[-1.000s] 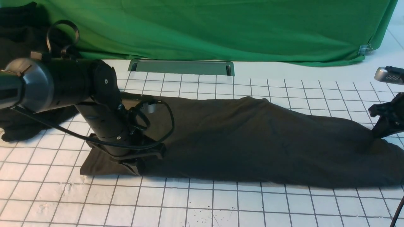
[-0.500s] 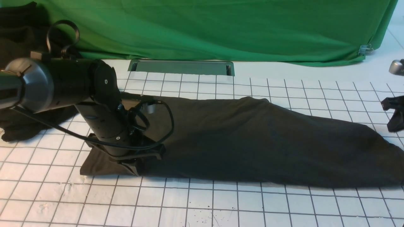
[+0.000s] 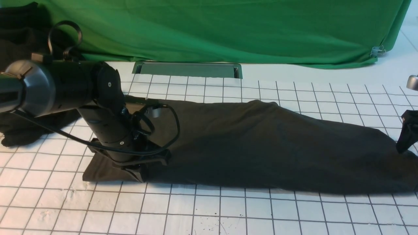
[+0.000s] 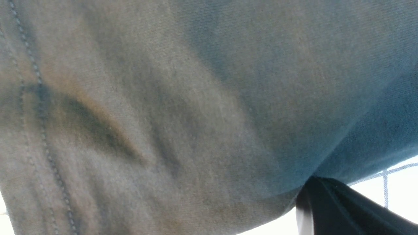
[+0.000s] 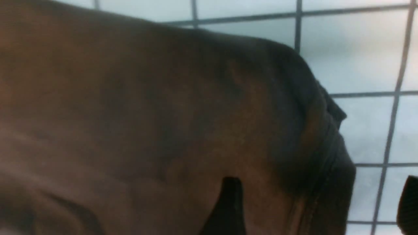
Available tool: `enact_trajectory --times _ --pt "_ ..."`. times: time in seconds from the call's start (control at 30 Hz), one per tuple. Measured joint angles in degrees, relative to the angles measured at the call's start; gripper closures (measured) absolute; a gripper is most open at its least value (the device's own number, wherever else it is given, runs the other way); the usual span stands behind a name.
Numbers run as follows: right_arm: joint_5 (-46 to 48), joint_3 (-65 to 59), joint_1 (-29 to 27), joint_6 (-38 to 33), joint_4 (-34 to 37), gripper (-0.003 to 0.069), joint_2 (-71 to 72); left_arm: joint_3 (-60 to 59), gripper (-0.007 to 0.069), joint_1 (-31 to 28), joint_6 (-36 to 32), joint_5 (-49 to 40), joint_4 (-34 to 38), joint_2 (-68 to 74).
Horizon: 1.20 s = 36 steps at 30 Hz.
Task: Fold a long-sleeved shirt over a white checkered tablecloth.
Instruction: 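Pull the folded dark garment lengthwise by its ends to straighten it flat on the table, then fold the right end of the dark garment over onto its left end with the right gripper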
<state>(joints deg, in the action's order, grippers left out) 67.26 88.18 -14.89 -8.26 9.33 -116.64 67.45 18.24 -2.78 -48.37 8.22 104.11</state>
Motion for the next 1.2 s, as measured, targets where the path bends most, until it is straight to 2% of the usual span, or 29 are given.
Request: enact_trajectory --times 0.17,0.27,0.33,0.37,0.47,0.5,0.57,0.73,0.97,1.13,1.2 --pt "-1.1 -2.5 1.1 0.9 -0.3 0.0034 -2.7 0.0 0.0627 0.0 0.0 0.0 0.0 0.0" --pt "-1.6 -3.4 1.8 0.9 -1.6 0.0065 -3.2 0.0 0.0627 0.0 0.0 0.0 0.0 0.0" --pt "-2.6 -4.0 2.3 -0.9 -3.0 0.0169 -3.0 0.0 0.0627 0.0 0.0 0.0 0.0 0.0" --pt "-2.6 -4.1 2.3 -1.2 -3.1 0.0183 -3.0 0.0 0.0627 0.0 0.0 0.1 0.0 0.0" --pt "-3.5 -4.2 2.8 -3.3 -4.0 0.0476 -2.9 0.0 0.0627 0.0 0.0 0.2 0.0 0.0" --pt "-3.6 -4.2 3.0 -3.8 -3.7 0.0547 -2.9 0.0 0.0627 0.0 0.0 0.2 0.0 0.0" --pt "-3.1 -3.7 2.9 -4.6 -3.5 0.0607 -2.9 0.0 0.0627 0.0 0.0 -0.3 -0.2 0.0" --pt "-3.0 -3.4 1.0 -2.5 -4.8 0.0629 0.1 0.0 0.0627 0.0 0.8 -1.6 -2.5 -1.4" --pt "-1.0 -0.7 -4.6 -0.7 -7.7 0.0630 6.4 0.1 0.0627 0.0 4.5 -2.2 -5.0 -10.6" --pt "1.6 1.3 -3.8 -0.4 -7.4 0.0630 8.5 0.1 0.0627 -0.8 5.8 -2.5 -5.0 -16.4" --pt "1.9 1.8 -0.9 0.2 -7.3 0.0631 11.3 0.1 0.0627 -3.1 6.4 -2.7 -4.9 -18.7"
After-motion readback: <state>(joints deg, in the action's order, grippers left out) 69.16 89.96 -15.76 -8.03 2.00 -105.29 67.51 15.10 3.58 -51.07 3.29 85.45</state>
